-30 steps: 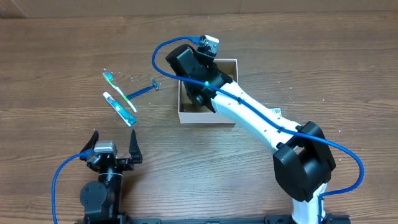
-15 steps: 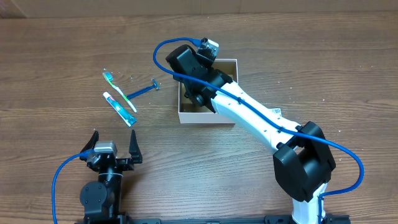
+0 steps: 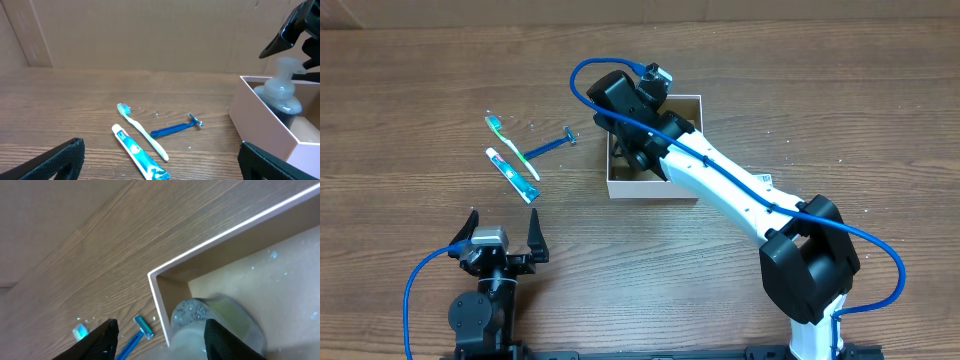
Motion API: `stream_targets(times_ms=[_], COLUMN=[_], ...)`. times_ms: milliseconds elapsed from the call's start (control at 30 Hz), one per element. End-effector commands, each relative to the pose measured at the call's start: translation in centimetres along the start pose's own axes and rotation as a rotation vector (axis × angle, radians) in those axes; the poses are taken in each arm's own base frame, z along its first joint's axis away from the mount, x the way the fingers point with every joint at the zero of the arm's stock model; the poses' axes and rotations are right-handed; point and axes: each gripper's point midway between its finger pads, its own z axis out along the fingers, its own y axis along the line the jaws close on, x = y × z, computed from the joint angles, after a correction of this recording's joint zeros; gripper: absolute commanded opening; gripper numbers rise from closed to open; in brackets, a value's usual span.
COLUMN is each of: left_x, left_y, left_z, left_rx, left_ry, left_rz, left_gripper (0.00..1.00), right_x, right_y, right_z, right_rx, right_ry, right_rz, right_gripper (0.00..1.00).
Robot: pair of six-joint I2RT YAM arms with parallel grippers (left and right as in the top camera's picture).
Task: Pack container
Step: 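Open the right gripper and lift it out of the box, then lower the right gripper onto the green soap bar and grasp it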
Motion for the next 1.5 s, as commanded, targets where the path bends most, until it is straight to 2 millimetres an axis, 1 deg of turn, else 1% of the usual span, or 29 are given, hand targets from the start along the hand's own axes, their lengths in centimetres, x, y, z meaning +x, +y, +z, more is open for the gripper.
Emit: stream_targets(times_ms=[0,67,133,200,267,333,400,433,467,500,533,600,633,667,700,733,767,800,833,900,967,1100,1200,1300,1467], left_x=[0.0,0.0,0.0,0.0,0.0,0.0,0.0,0.0,0.0,0.0,0.0,0.0,0.0,0.0,0.0,0.0,0.0,0.0,0.0,0.0,0.0,0.0,0.0,0.0,0.0], left_y=[0.2,0.2,0.2,0.2,0.2,0.2,0.2,0.2,0.2,0.2,0.2,0.2,0.2,0.2,0.2,0.2,0.2,0.2,0.2,0.2,0.2,0.2,0.2,0.2,0.2], left_z=[0.0,0.0,0.0,0.0,0.0,0.0,0.0,0.0,0.0,0.0,0.0,0.0,0.0,0.0,0.0,0.0,0.0,0.0,0.0,0.0,0.0,0.0,0.0,0.0,0.0], left_rx=[-0.007,-0.007,-0.007,-0.007,-0.007,-0.007,-0.007,-0.007,-0.007,-0.007,-0.007,-0.007,-0.007,-0.007,-0.007,-0.007,-0.007,-0.007,-0.007,-0.007,-0.007,-0.007,-0.007,-0.007,-0.007], left_ry=[-0.005,-0.005,-0.005,-0.004,-0.005,-0.004,-0.004,-0.005,-0.005,-0.004,-0.005,-0.005,-0.004,-0.004,-0.005,-0.004,-0.004,-0.005,-0.005,-0.004,-0.004,-0.005,-0.004,-0.004,-0.005], left_rz=[-0.017,-0.017,-0.017,-0.016,-0.016,-0.017,-0.016,-0.016,-0.017,-0.017,-0.017,-0.017,-0.016,-0.017,-0.017,-0.017,-0.016,-0.016,-0.017,-0.017,-0.017,-0.017,-0.017,-0.016,-0.016], left_gripper=[1.00,1.00,1.00,1.00,1.00,1.00,1.00,1.00,1.00,1.00,1.00,1.00,1.00,1.00,1.00,1.00,1.00,1.00,1.00,1.00,1.00,1.00,1.00,1.00,1.00], right_x=[-1.6,-2.3,-3.5,-5.4,-7.1,-9.0,-10.9,-11.8,-13.0,-13.9,-15.1,-16.5,-17.3,-17.8,-18.4,-18.6,-18.7,-18.5,-18.3,-17.3,-16.3,-15.0,-13.9,-12.7,-9.6], right_y=[1.3,1.0,0.4,-0.3,-0.6,-0.5,-0.1,0.1,0.2,0.0,-0.4,-1.0,-1.6,-2.2,-2.7,-3.1,-3.8,-4.3,-4.8,-6.9,-9.4,-15.3,-19.0,-20.9,-22.8], right_z=[-0.9,-0.7,-0.4,-0.1,-0.2,-0.9,-2.0,-2.7,-3.8,-4.8,-6.1,-7.9,-9.3,-10.1,-11.1,-11.7,-12.7,-13.2,-13.4,-13.6,-13.7,-14.1,-13.7,-12.8,-10.7], right_rx=[-0.054,-0.049,-0.039,-0.031,-0.028,-0.036,-0.049,-0.054,-0.050,-0.038,-0.019,-0.004,0.013,0.028,0.038,0.045,0.063,0.081,0.099,0.175,0.251,0.417,0.492,0.501,0.487], right_ry=[0.013,0.004,-0.011,-0.037,-0.061,-0.089,-0.120,-0.136,-0.157,-0.173,-0.191,-0.202,-0.207,-0.208,-0.213,-0.213,-0.203,-0.188,-0.171,-0.108,-0.040,0.089,0.178,0.248,0.345], right_rz=[0.078,0.088,0.090,0.050,-0.009,-0.063,-0.110,-0.140,-0.177,-0.208,-0.242,-0.310,-0.376,-0.410,-0.427,-0.425,-0.437,-0.478,-0.513,-0.551,-0.530,-0.414,-0.353,-0.318,-0.334], right_gripper=[0.58,0.59,0.62,0.64,0.66,0.69,0.73,0.77,0.84,0.95,1.00,1.00,1.00,1.00,1.00,1.00,1.00,1.00,1.00,1.00,1.00,0.99,0.99,0.99,1.00])
